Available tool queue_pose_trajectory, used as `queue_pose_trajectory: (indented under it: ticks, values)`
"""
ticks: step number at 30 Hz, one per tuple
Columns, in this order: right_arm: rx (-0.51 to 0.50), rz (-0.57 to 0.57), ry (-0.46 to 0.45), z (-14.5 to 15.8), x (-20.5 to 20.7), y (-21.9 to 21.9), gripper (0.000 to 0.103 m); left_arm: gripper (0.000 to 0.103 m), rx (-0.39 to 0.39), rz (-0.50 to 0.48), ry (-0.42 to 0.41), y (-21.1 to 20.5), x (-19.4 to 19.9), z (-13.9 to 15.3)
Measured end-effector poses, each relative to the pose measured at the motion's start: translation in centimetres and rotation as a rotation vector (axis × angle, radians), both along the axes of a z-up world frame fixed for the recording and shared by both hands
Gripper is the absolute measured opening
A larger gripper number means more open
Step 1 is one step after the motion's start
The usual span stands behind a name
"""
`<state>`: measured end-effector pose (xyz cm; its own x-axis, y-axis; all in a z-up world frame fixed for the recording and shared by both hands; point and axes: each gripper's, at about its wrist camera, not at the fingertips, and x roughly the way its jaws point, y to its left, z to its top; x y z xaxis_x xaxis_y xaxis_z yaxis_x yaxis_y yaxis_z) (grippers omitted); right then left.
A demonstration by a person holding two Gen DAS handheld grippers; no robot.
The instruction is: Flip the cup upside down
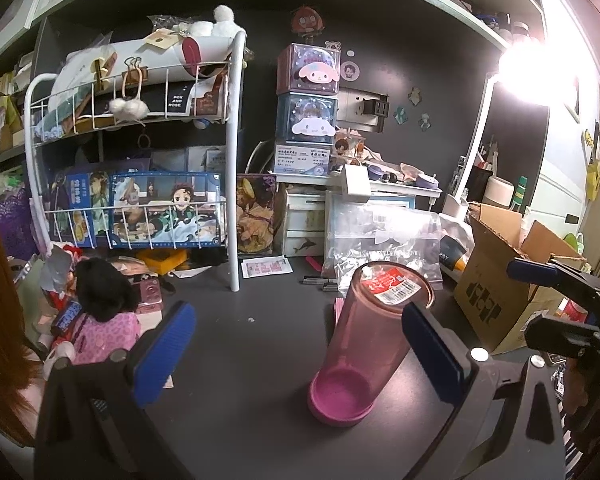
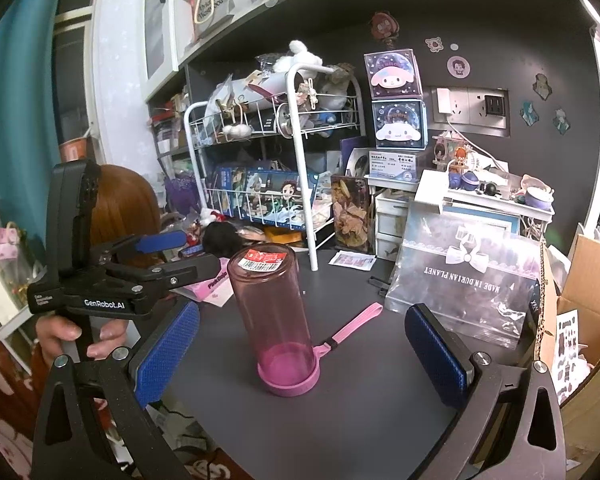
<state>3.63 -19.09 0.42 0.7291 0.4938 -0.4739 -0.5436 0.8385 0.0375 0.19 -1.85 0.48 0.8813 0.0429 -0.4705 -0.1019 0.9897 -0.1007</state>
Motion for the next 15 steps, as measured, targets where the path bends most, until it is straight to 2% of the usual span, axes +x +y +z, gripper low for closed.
queue_pose_trajectory:
  ticks: [15]
  values:
    - [-0.002, -0.003, 0.002, -0.03, 0.07, -0.08, 0.103, 0.102, -0.003, 0.002, 0.003, -0.08, 0.27, 0.01]
